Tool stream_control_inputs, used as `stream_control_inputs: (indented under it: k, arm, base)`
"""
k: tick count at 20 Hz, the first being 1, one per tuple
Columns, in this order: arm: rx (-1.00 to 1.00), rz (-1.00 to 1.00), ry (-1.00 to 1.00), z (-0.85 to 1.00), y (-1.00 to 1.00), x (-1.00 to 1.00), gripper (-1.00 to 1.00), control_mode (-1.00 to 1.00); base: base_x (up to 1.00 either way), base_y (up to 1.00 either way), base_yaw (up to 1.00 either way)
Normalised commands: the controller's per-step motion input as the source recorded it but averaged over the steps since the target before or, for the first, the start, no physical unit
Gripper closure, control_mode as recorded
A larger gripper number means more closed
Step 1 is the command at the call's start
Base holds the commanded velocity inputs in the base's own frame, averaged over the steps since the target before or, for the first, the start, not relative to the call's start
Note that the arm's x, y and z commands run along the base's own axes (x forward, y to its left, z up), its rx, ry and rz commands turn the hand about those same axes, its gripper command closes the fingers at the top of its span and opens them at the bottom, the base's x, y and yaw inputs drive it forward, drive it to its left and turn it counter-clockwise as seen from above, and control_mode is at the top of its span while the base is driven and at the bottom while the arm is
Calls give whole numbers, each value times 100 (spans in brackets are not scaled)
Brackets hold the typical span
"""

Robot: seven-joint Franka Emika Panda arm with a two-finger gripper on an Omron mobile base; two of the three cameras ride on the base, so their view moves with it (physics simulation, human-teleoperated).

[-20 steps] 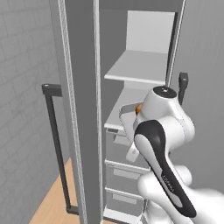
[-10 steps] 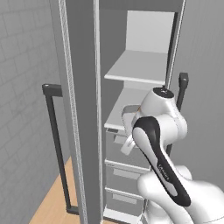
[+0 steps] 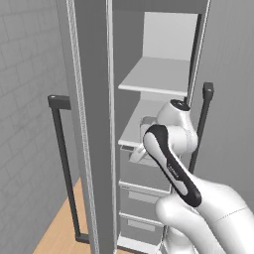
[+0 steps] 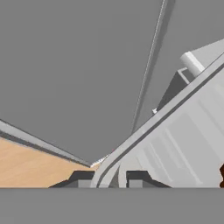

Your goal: Take the meat container that has the chicken drumstick and place it on the second highest rack of the freezer. Then take the vegetable container that has the onion and sweet potato and place it on the highest rack of the freezer.

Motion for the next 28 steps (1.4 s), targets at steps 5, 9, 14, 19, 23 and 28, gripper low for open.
stream_control_inputs:
  k: [5,9,14,19,23,28]
  arm:
    - [0,0,0,-19,-22,78,100,-100]
    - [0,0,0,-4,-11,74,100,-100]
    - [-9,0,0,-25,-8,65,100,-100]
    - [-12,0,5,-26,-7,73,100,-100]
    - [-3,0,5,-18,-15,81,100,-100]
    - [0,0,3,-44,-25,78,100,-100]
  base:
    - [0,0,0]
    - [0,0,0]
    - [0,0,0]
    - [0,0,0]
    - [0,0,0]
    - [0,0,0]
